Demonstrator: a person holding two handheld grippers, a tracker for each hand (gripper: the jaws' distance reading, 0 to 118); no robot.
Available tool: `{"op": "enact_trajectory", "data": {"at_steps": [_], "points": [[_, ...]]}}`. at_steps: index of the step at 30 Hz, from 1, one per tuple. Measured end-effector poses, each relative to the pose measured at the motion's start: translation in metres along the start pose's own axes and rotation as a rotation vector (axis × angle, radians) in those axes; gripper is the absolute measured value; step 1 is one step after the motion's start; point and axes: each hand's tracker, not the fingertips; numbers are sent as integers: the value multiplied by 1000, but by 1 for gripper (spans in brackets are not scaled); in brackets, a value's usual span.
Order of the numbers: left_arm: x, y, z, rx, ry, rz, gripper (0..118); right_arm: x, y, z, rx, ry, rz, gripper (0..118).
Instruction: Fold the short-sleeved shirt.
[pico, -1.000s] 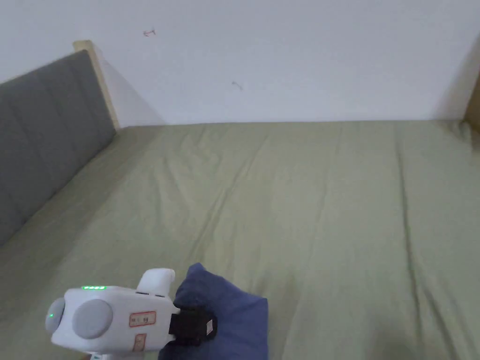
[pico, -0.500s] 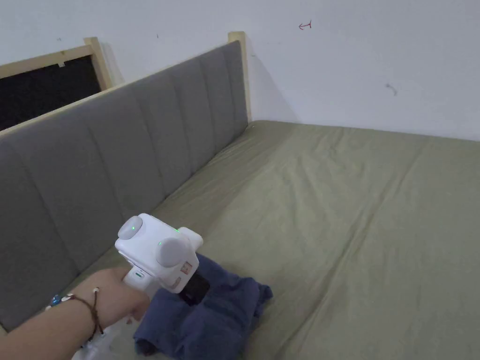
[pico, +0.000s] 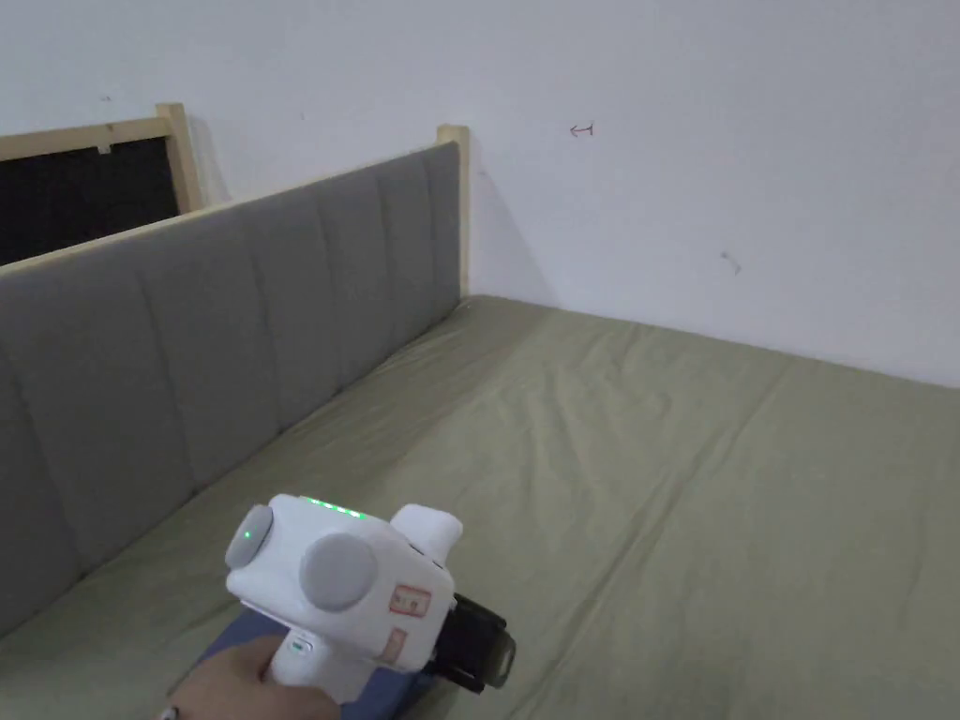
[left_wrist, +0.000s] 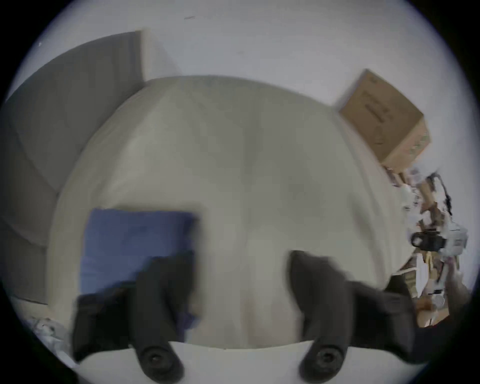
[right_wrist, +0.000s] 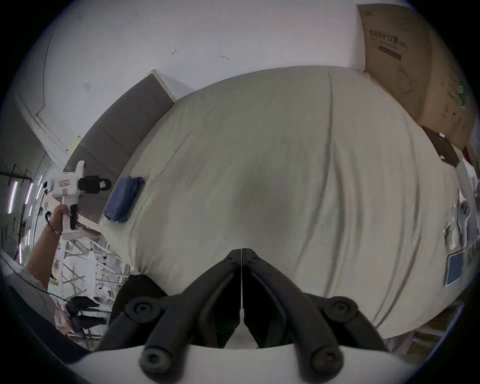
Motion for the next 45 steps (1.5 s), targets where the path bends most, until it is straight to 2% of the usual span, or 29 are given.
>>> {"op": "enact_trajectory", "data": {"at_steps": [2,5,7,9,11,12,14,15,18,20,24,25,27,28,29,31,32,33,34,35,39,45], "points": [[55,0,-5,33,-68,2,3,0,8,13,33,-25,17,0],[130,1,-2,180,-86,-79,3,4,17,35,107,-4,13,0],[174,2,8,307,-47,-90,3,1,24,47,167,-7,6,0],[205,4,20,418,-53,-59,3,-1,27,69,325,-36,24,0],[232,4,34,553,10,-32,3,-10,30,91,508,-54,88,0],[242,1,41,630,50,-34,3,2,24,88,588,-71,101,0],[261,-5,51,785,143,-36,3,2,25,101,735,-121,111,0],[266,-5,56,838,141,-26,3,2,26,107,808,-124,122,0],[284,-6,69,914,187,-73,3,5,29,117,996,-243,150,0],[292,-4,75,950,243,-128,3,3,29,116,1044,-285,167,0],[301,-6,85,974,285,-153,4,5,30,115,1046,-295,122,0],[303,-6,87,975,294,-157,9,5,28,114,1050,-312,111,7],[302,-6,88,971,296,-166,23,8,25,113,1049,-338,105,28],[302,-6,89,969,292,-165,35,5,25,113,1047,-345,104,39],[302,-6,91,967,282,-164,49,6,24,112,1046,-349,98,53],[302,-6,93,961,270,-165,92,11,23,112,1037,-357,85,89],[302,-7,93,957,262,-168,92,9,24,113,1031,-358,83,89],[302,-7,93,954,256,-172,99,11,24,113,1026,-356,81,95],[303,-6,92,950,255,-175,114,12,24,113,1020,-357,79,110],[302,-6,92,937,252,-177,118,14,25,113,1013,-355,76,118],[294,-10,94,938,223,-147,118,13,21,114,1013,-332,63,118],[294,-10,94,929,228,-130,118,14,16,120,1025,-366,67,118]]}}
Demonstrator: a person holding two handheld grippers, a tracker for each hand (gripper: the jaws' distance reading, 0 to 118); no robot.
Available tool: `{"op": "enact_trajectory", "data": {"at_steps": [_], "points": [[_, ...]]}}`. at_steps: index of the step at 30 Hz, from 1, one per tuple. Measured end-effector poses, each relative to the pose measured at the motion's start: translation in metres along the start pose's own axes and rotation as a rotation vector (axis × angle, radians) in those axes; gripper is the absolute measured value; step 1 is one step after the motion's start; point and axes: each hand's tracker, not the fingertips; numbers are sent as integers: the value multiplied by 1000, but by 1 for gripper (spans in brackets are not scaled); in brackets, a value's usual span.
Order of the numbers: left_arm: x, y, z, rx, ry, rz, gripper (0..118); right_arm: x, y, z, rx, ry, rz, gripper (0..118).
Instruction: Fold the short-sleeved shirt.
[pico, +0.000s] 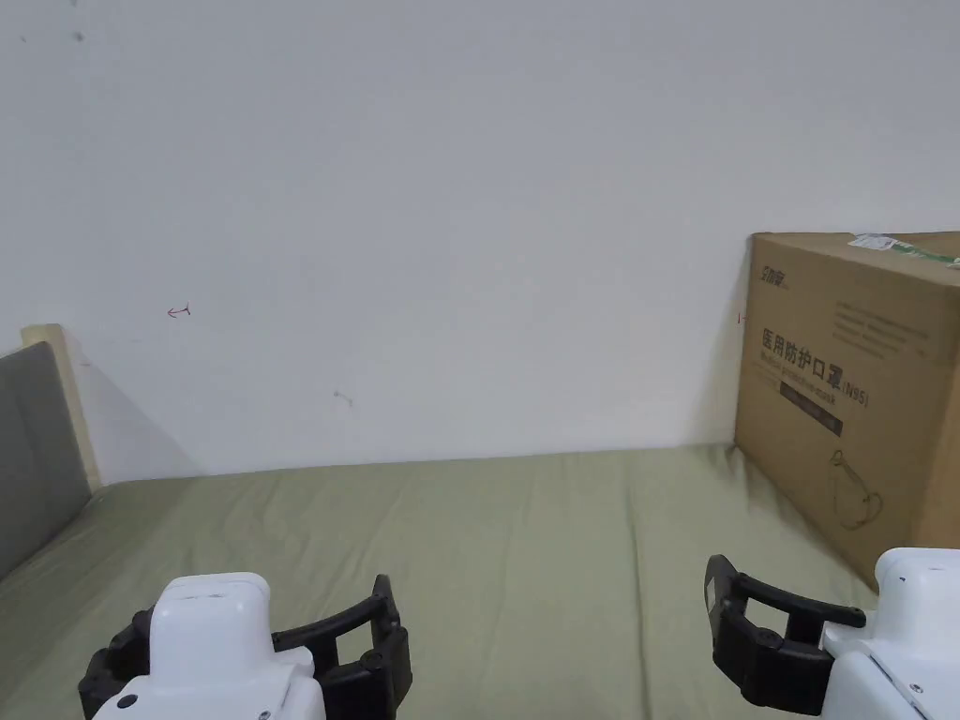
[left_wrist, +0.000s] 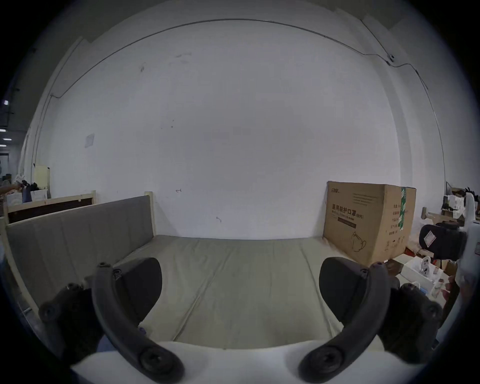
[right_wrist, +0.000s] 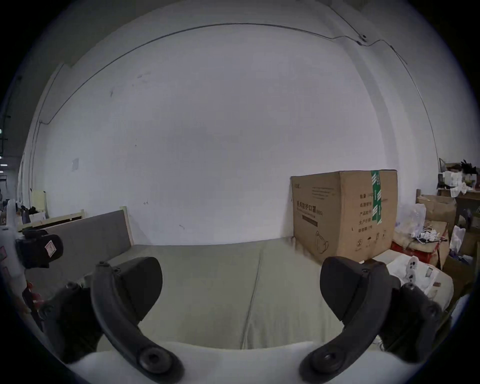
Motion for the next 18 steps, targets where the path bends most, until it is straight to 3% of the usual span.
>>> {"op": "enact_trajectory", "data": {"at_steps": [11,18], "points": [[3,-2,3,-14,-14,-3,118,4,-5,-1,-34,-6,-39,118],[3,-8,-7,-57,-20,27,118,-4,-7,1,-18,-13,-16,118]]}}
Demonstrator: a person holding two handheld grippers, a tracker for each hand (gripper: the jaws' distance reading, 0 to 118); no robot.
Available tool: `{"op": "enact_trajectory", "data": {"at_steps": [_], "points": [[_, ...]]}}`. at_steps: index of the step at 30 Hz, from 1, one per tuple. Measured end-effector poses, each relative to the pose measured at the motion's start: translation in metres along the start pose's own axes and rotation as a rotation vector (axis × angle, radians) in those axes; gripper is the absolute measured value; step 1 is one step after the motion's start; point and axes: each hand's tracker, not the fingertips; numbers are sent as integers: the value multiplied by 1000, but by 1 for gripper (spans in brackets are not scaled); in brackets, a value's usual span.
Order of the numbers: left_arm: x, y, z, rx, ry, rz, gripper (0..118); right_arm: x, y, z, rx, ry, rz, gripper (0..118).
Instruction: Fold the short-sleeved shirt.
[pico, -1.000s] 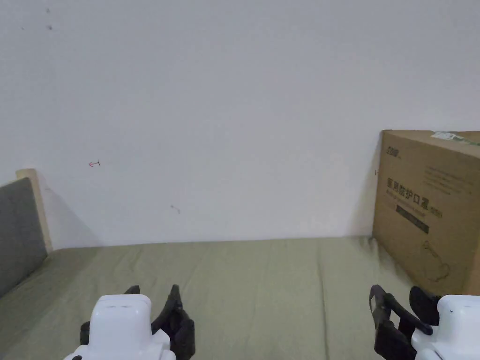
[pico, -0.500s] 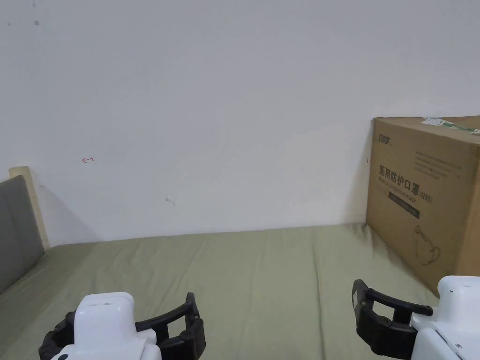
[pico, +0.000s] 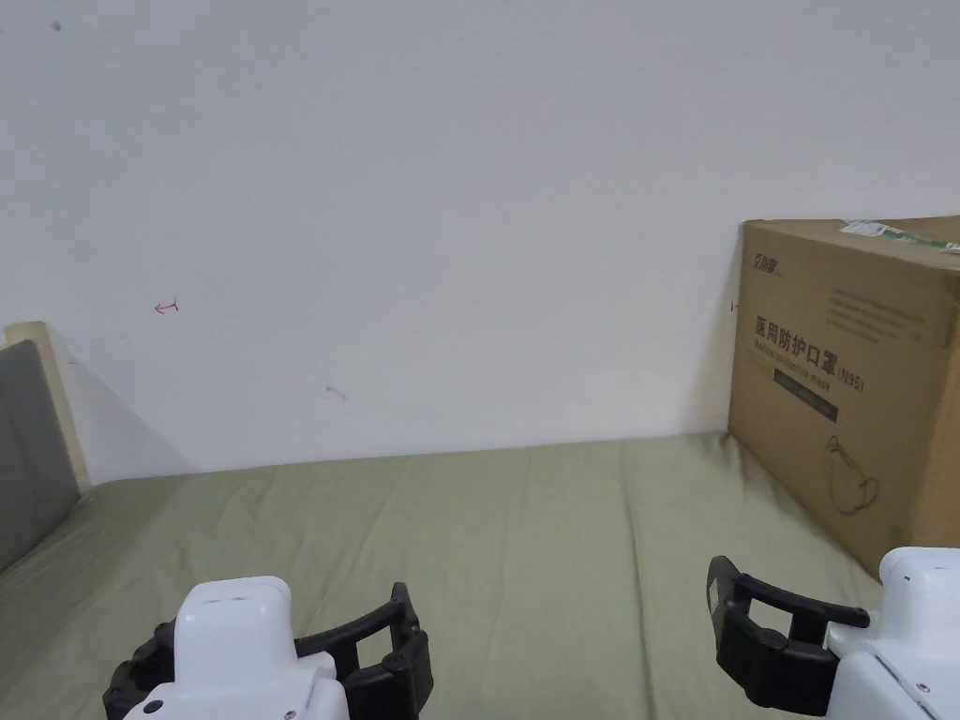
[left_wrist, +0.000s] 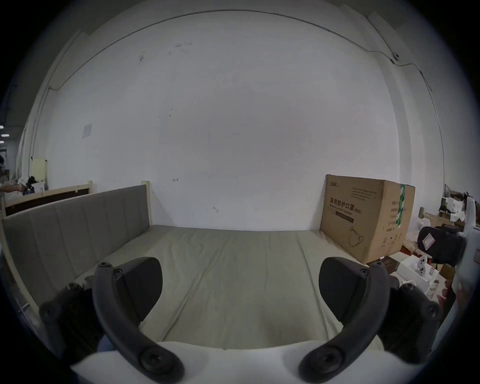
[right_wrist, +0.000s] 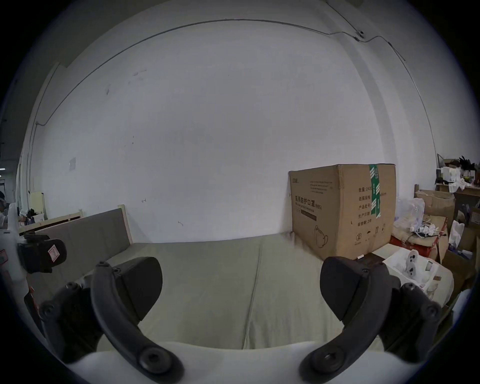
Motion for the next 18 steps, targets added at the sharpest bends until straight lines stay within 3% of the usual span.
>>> {"op": "enact_trajectory", "data": {"at_steps": [18], "points": [[2,-7,-7,-13,36,-13,118,-10,-1,-9,-41,17,46,118]]}}
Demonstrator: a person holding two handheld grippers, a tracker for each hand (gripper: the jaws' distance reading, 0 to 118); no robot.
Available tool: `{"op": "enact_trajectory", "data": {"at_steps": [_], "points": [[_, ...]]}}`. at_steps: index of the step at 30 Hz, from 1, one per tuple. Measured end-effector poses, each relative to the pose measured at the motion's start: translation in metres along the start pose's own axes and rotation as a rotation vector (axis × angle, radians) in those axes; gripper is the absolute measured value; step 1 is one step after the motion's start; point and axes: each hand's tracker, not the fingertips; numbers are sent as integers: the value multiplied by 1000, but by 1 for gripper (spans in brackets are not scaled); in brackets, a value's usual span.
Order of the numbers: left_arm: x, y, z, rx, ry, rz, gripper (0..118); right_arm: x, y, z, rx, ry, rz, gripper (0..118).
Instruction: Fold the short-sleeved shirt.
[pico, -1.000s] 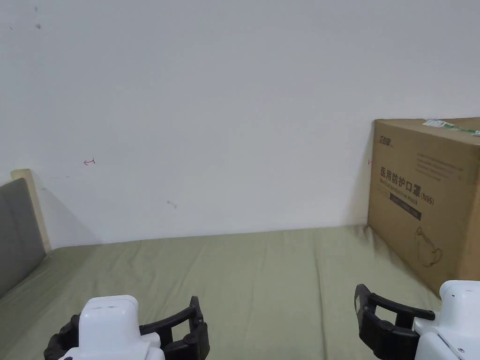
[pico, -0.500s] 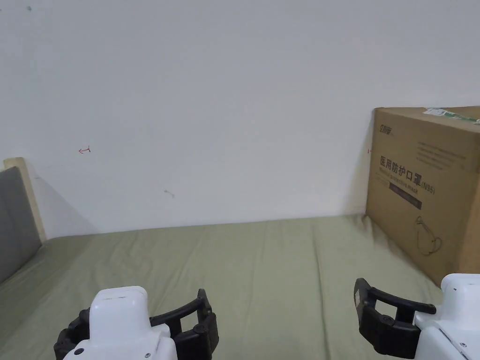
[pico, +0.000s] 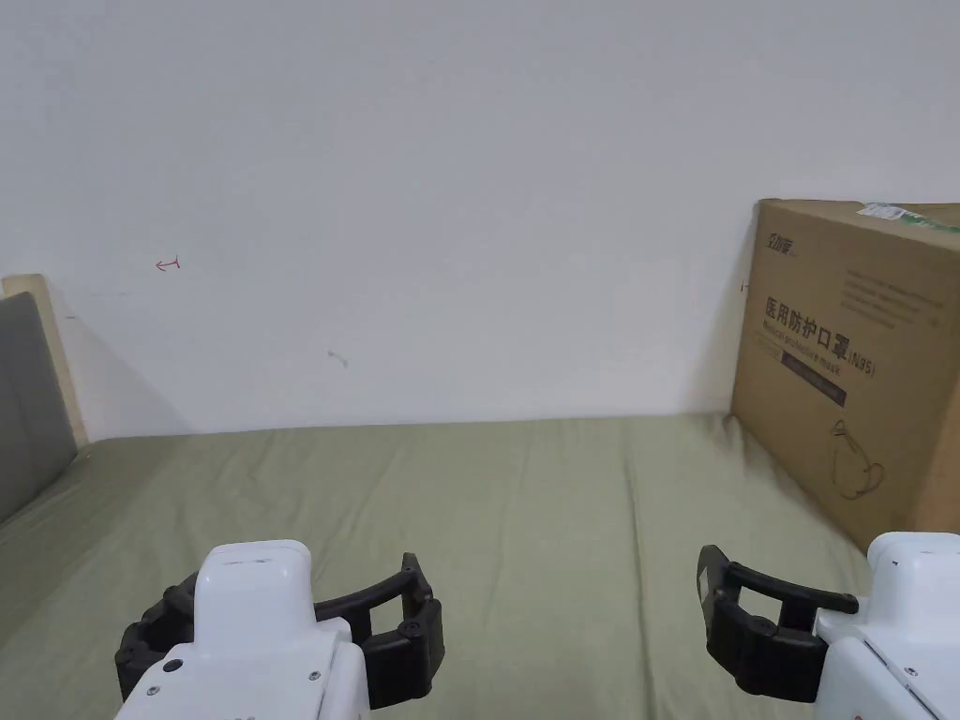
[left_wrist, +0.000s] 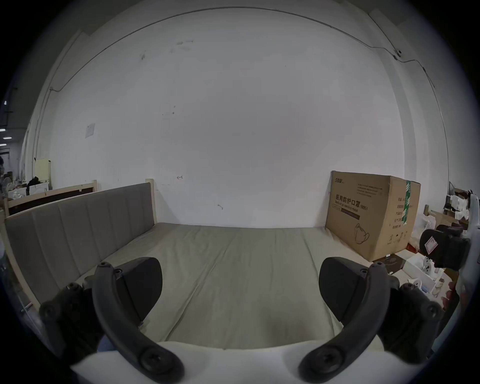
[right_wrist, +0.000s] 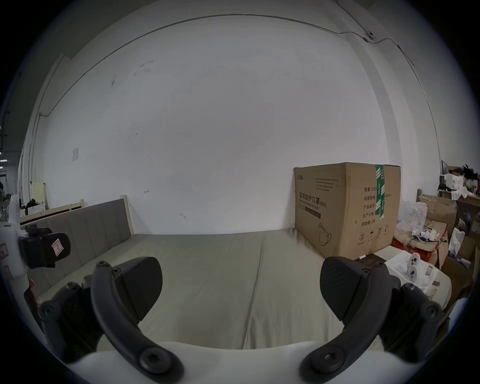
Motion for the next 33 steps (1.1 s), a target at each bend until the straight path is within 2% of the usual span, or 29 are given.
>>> {"op": "enact_trajectory", "data": {"at_steps": [14,20,33], "points": [[4,1,2,-24,28,-1,118,-2,-1,-1,-20,9,22,118],[5,0,2,-42,12,25,118,1,-1,-3,-27,-1,-15,118],[8,9,2,-21,19,12,118,-4,-5,-5,-40,-3,23,118]]}}
